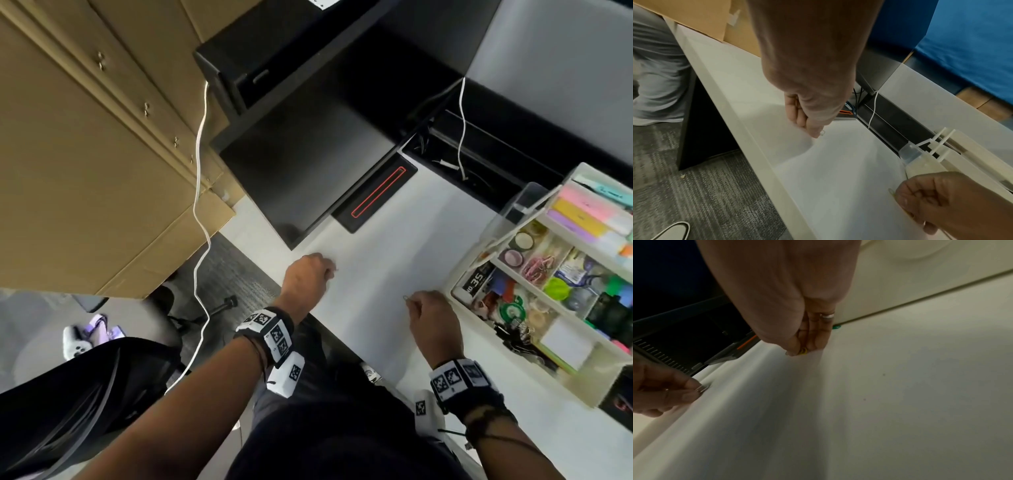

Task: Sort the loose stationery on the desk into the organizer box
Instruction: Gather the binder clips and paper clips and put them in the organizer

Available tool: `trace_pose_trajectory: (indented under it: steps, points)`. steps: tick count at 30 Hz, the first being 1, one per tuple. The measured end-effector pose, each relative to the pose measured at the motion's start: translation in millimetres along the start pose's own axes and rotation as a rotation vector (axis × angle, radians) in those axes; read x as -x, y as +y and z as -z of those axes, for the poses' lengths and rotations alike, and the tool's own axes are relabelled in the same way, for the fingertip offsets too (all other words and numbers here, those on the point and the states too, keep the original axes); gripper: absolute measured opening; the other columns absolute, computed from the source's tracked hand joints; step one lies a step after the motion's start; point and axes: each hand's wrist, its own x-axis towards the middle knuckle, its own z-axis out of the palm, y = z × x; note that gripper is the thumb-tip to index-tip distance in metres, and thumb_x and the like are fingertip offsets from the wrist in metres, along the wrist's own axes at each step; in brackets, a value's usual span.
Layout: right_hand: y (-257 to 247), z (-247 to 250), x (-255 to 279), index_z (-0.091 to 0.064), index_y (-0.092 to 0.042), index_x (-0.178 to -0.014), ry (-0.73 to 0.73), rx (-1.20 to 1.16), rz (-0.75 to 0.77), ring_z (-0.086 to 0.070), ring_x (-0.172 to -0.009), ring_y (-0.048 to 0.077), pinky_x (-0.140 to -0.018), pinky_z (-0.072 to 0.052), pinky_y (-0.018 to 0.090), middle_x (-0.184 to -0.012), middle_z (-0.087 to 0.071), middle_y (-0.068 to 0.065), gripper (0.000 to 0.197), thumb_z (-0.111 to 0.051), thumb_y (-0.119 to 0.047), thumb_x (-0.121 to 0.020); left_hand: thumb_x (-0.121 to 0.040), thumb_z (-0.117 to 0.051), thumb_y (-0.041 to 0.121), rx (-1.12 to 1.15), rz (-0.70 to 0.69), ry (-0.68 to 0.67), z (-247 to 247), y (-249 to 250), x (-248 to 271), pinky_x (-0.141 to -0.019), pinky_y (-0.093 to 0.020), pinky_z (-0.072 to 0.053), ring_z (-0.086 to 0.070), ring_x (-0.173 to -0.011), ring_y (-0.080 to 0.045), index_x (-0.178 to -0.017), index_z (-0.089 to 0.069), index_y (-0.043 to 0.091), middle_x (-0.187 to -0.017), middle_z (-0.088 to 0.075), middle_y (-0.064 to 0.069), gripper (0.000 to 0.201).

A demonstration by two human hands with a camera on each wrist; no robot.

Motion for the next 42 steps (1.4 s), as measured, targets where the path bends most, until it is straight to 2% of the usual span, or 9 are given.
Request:
trace_pose_trajectory:
  steps: [7,11,16,19,22,25,31,35,42]
  points:
    - [-15.4,-7.9,7.2,-0.056,-0.001,-0.092,-0.021,0.113,0.003,-0.057,-0.088,0.039,-0.07,-0.053,0.045,-0.095,-0.057,0.021,0.01,-0.064,-0.007,-0.093,-0.096,-0.067,0.03,0.179,0.085,0.115,3.4,-8.8,16.4,-0.065,-0.021,-0.046,-0.061,-0.073,-0.009,-0.092,-0.072,0.026,-0.095,-0.063,0.005,0.007]
    - [-16.4,-1.5,10.0,-0.055,-0.008,-0.088,-0.061,-0.041,0.001,-0.052,-0.086,0.028,-0.076,-0.046,0.037,-0.092,-0.056,0.01,0.011,-0.062,-0.007,-0.096,-0.096,-0.069,0.026,0.255,0.199,0.156,5.3,-27.7,30.7,-0.067,-0.017,-0.049,-0.063,-0.074,-0.006,-0.092,-0.07,0.022,-0.097,-0.065,0.006,0.006]
    - [-24.5,4.5,7.0,-0.065,-0.011,-0.083,-0.098,-0.173,-0.09,-0.064,-0.074,0.021,-0.07,-0.049,0.03,-0.079,-0.068,0.001,0.011,-0.073,-0.009,-0.089,-0.097,-0.069,0.024,0.26,0.206,0.173,3.3,-34.5,33.0,-0.069,-0.021,-0.057,-0.065,-0.073,-0.006,-0.096,-0.072,0.019,-0.096,-0.066,0.008,0.006]
    - [-31.8,5.6,6.0,-0.069,-0.014,-0.084,-0.139,-0.223,-0.163,-0.067,-0.073,0.013,-0.067,-0.051,0.024,-0.077,-0.07,-0.006,0.009,-0.077,-0.011,-0.084,-0.093,-0.069,0.018,0.192,0.035,0.14,0.2,-28.0,20.0,-0.071,-0.02,-0.055,-0.065,-0.082,-0.006,-0.093,-0.064,0.03,-0.098,-0.066,0.016,0.012]
    - [-34.8,7.7,7.3,-0.069,-0.017,-0.083,-0.148,-0.259,-0.168,-0.066,-0.07,0.004,-0.062,-0.046,0.008,-0.074,-0.071,-0.009,0.011,-0.079,-0.012,-0.083,-0.09,-0.066,0.009,0.027,-0.155,0.033,0.1,-19.7,3.7,-0.068,-0.024,-0.056,-0.066,-0.086,-0.014,-0.092,-0.064,0.026,-0.098,-0.069,0.009,0.017]
    - [-34.4,13.5,10.4,-0.069,-0.02,-0.083,-0.172,-0.31,-0.175,-0.067,-0.07,0.001,-0.064,-0.049,0.009,-0.076,-0.072,-0.009,0.017,-0.079,-0.006,-0.082,-0.085,-0.066,0.003,-0.015,-0.201,-0.023,2.5,-21.9,-12.8,-0.072,-0.037,-0.059,-0.068,-0.086,-0.021,-0.089,-0.07,0.02,-0.095,-0.072,0.002,0.018]
    - [-23.4,31.3,22.8,-0.069,-0.023,-0.081,-0.171,-0.357,-0.162,-0.068,-0.069,0.005,-0.068,-0.058,0.023,-0.073,-0.072,-0.009,0.024,-0.077,-0.001,-0.082,-0.088,-0.06,0.006,-0.061,-0.284,-0.071,17.0,-16.1,-25.5,-0.073,-0.035,-0.054,-0.066,-0.083,-0.024,-0.085,-0.063,0.018,-0.09,-0.072,-0.001,0.013]
    - [-19.3,46.9,31.1,-0.067,-0.025,-0.083,-0.166,-0.38,-0.171,-0.066,-0.07,0.005,-0.07,-0.059,0.025,-0.074,-0.071,-0.008,0.023,-0.077,-0.005,-0.086,-0.093,-0.054,0.014,-0.038,-0.237,-0.121,20.2,-4.1,-34.0,-0.071,-0.039,-0.054,-0.067,-0.079,-0.029,-0.086,-0.06,0.015,-0.087,-0.071,-0.006,0.009]
    - [-14.5,97.8,30.9,-0.076,-0.016,-0.095,0.056,-0.417,-0.048,-0.069,-0.072,0.006,-0.069,-0.057,0.018,-0.08,-0.073,-0.007,0.015,-0.077,-0.003,-0.088,-0.074,-0.07,0.011,0.185,-0.017,-0.19,18.2,14.2,-39.7,-0.061,-0.027,-0.044,-0.061,-0.073,-0.016,-0.072,-0.061,0.011,-0.076,-0.068,0.003,0.009]
